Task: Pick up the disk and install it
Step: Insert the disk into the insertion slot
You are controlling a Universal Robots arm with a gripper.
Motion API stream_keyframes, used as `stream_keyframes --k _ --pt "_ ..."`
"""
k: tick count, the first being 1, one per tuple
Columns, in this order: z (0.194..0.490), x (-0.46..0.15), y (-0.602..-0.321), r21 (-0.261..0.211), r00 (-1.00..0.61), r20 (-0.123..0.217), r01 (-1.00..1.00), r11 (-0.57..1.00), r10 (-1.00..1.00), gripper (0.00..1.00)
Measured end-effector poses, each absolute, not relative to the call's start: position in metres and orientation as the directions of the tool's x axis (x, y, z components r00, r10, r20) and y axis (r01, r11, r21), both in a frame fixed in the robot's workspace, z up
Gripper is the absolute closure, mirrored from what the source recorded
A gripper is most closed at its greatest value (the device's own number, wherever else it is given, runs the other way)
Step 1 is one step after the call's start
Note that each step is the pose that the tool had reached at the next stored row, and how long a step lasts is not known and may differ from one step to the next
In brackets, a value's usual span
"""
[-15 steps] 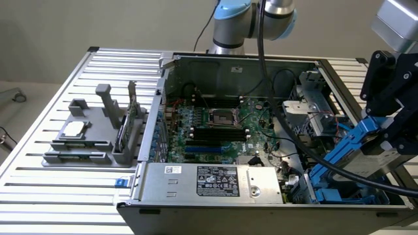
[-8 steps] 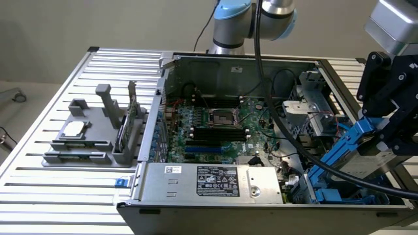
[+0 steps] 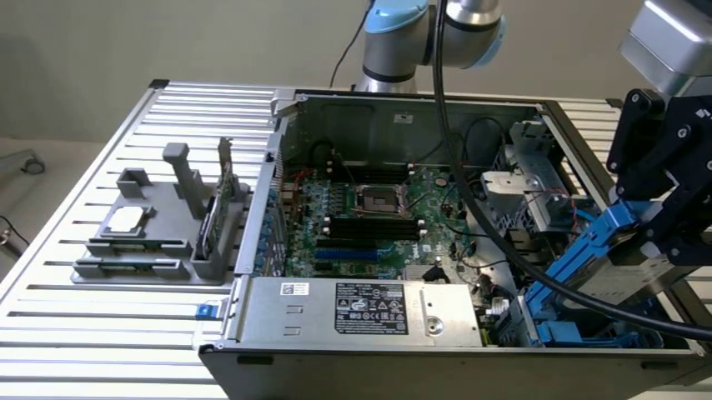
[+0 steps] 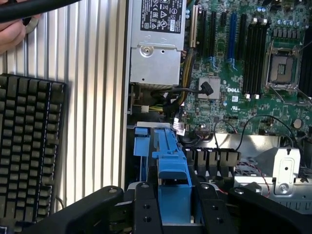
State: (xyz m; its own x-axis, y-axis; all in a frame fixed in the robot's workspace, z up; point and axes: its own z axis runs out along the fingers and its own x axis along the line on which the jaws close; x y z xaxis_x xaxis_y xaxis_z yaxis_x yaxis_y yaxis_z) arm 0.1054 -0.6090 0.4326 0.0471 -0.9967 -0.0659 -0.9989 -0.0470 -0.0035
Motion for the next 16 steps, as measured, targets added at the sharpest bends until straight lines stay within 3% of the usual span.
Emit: stream_keyframes --k 12,15,16 --pt "0.4295 0.1055 -0.6093 -0.011 0.049 -0.066 -0.999 -0.048 -0.997 0.67" --pt "0.4291 0.1054 -0.6093 -0.013 0.049 -0.065 -0.999 -0.048 -0.997 0.6" --pt "0.4289 0.1054 -0.6093 -0.013 0.049 -0.065 -0.999 -0.048 -0.997 0.53"
